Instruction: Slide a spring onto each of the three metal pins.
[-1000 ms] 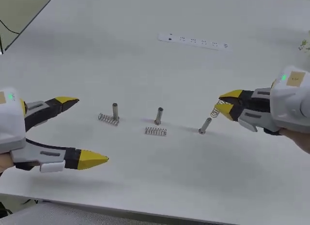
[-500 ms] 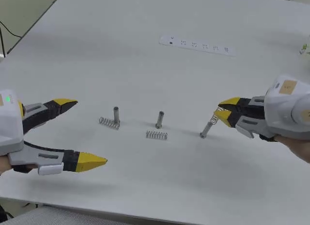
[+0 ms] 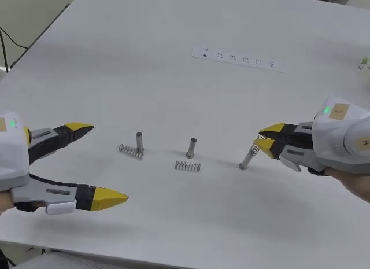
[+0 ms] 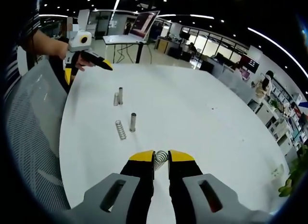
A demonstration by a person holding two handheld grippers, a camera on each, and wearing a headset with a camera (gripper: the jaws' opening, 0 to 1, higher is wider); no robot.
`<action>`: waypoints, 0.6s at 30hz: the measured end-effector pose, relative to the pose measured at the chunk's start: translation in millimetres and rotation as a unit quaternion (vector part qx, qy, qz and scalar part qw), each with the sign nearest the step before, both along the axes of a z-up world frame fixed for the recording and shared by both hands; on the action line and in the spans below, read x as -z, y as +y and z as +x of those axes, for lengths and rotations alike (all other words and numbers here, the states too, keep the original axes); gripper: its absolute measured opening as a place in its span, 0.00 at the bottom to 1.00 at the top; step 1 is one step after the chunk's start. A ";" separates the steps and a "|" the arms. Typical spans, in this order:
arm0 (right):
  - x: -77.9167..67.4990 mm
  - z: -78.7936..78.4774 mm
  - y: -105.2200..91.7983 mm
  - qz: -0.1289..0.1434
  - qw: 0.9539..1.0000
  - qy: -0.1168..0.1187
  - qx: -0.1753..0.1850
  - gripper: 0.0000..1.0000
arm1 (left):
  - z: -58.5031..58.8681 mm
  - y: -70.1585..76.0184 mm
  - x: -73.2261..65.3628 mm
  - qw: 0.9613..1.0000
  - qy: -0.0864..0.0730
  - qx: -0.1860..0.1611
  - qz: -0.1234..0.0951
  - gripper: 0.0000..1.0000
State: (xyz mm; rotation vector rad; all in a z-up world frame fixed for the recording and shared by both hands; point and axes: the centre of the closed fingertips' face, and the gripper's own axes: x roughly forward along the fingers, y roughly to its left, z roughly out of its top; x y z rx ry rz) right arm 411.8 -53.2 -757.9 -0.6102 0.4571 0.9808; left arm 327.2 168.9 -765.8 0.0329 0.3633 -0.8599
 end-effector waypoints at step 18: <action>24.9 0.6 0.4 -0.032 0.999 0.007 -0.014 0.08 | -4.4 0.4 2.5 1.000 0.004 -0.002 0.001 0.95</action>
